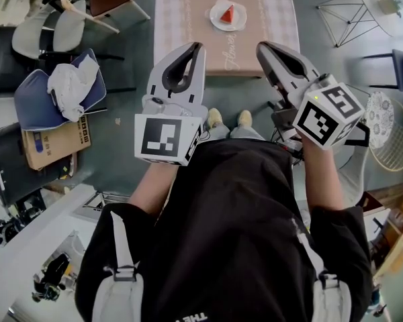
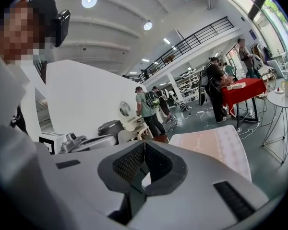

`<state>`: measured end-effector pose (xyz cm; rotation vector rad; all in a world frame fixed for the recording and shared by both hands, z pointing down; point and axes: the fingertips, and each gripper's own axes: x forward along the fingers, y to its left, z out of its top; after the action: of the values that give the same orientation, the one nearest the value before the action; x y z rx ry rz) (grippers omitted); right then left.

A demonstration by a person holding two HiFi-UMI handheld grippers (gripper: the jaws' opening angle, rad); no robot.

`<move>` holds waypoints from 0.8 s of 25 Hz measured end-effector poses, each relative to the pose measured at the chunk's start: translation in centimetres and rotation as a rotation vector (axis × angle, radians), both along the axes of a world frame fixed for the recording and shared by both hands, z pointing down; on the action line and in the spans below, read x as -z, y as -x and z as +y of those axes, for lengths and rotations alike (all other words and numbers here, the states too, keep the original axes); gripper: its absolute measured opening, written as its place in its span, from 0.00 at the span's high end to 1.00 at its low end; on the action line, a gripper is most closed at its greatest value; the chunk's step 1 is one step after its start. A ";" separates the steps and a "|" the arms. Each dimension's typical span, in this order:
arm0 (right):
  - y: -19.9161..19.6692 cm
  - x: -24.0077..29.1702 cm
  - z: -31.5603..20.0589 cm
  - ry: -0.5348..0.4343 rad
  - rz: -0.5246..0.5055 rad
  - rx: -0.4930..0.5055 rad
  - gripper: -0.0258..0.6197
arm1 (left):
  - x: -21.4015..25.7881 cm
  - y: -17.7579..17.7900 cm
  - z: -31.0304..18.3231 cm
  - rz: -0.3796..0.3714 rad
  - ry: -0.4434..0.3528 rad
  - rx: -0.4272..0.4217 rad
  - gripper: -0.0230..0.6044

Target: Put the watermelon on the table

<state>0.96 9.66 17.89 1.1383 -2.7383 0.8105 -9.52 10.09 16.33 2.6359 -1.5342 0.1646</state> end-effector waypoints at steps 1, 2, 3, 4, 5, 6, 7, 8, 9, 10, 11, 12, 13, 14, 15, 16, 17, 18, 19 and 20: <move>-0.4 0.0 0.1 -0.004 0.014 0.000 0.93 | 0.0 -0.4 0.1 -0.002 0.003 0.000 0.94; -0.8 0.0 0.2 -0.010 0.029 0.002 0.93 | 0.1 -0.8 0.2 -0.003 0.004 0.001 0.94; -1.2 0.1 0.4 -0.017 0.044 0.004 0.93 | 0.1 -1.2 0.3 -0.003 0.005 0.002 0.94; -1.6 0.2 0.5 -0.023 0.058 0.005 0.93 | 0.2 -1.6 0.4 -0.003 0.006 0.003 0.94; -2.0 0.3 0.6 -0.026 0.068 0.004 0.93 | 0.3 -2.0 0.6 -0.004 0.006 0.004 0.94; -2.5 0.4 0.6 -0.026 0.072 0.001 0.93 | 0.4 -2.3 0.7 -0.006 0.004 0.004 0.94; -2.9 0.4 0.7 -0.023 0.072 -0.001 0.93 | 0.5 -2.7 0.9 -0.007 0.002 0.004 0.94; -3.2 0.5 0.8 -0.021 0.069 -0.001 0.93 | 0.6 -3.0 1.0 -0.008 0.001 0.006 0.94; -3.5 0.5 0.8 -0.023 0.064 0.003 0.93 | 0.6 -3.2 1.1 -0.008 0.002 0.009 0.94; -3.7 0.5 0.8 -0.028 0.060 0.008 0.93 | 0.6 -3.5 1.2 -0.009 0.004 0.013 0.94; -4.0 0.5 0.9 -0.030 0.059 0.011 0.93 | 0.5 -3.7 1.3 -0.010 0.005 0.015 0.94; -4.2 0.4 1.0 -0.028 0.059 0.012 0.93 | 0.5 -4.0 1.4 -0.012 0.005 0.016 0.94; -4.5 0.4 1.0 -0.022 0.062 0.010 0.93 | 0.6 -4.2 1.5 -0.016 0.003 0.016 0.94; -4.7 0.4 1.1 -0.016 0.064 0.009 0.93 | 0.6 -4.4 1.5 -0.020 -0.001 0.016 0.94; -4.8 0.4 1.1 -0.017 0.062 0.012 0.93 | 0.7 -4.5 1.6 -0.023 -0.004 0.018 0.94; -4.8 0.4 1.1 -0.023 0.057 0.019 0.93 | 0.8 -4.6 1.6 -0.024 -0.005 0.021 0.94; -4.8 0.5 1.2 -0.028 0.053 0.025 0.93 | 0.9 -4.7 1.7 -0.023 -0.004 0.025 0.94; -4.8 0.6 1.2 -0.030 0.052 0.027 0.93 | 0.9 -4.7 1.8 -0.024 -0.003 0.029 0.94; -4.8 0.7 1.3 -0.030 0.051 0.029 0.93 | 0.9 -4.8 1.9 -0.027 -0.002 0.031 0.94; -4.8 0.7 1.3 -0.033 0.048 0.032 0.93 | 1.0 -4.9 2.0 -0.032 -0.004 0.030 0.94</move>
<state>5.78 10.94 17.14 1.1013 -2.7337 0.7268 -4.62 12.06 15.35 2.6244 -1.5844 0.2030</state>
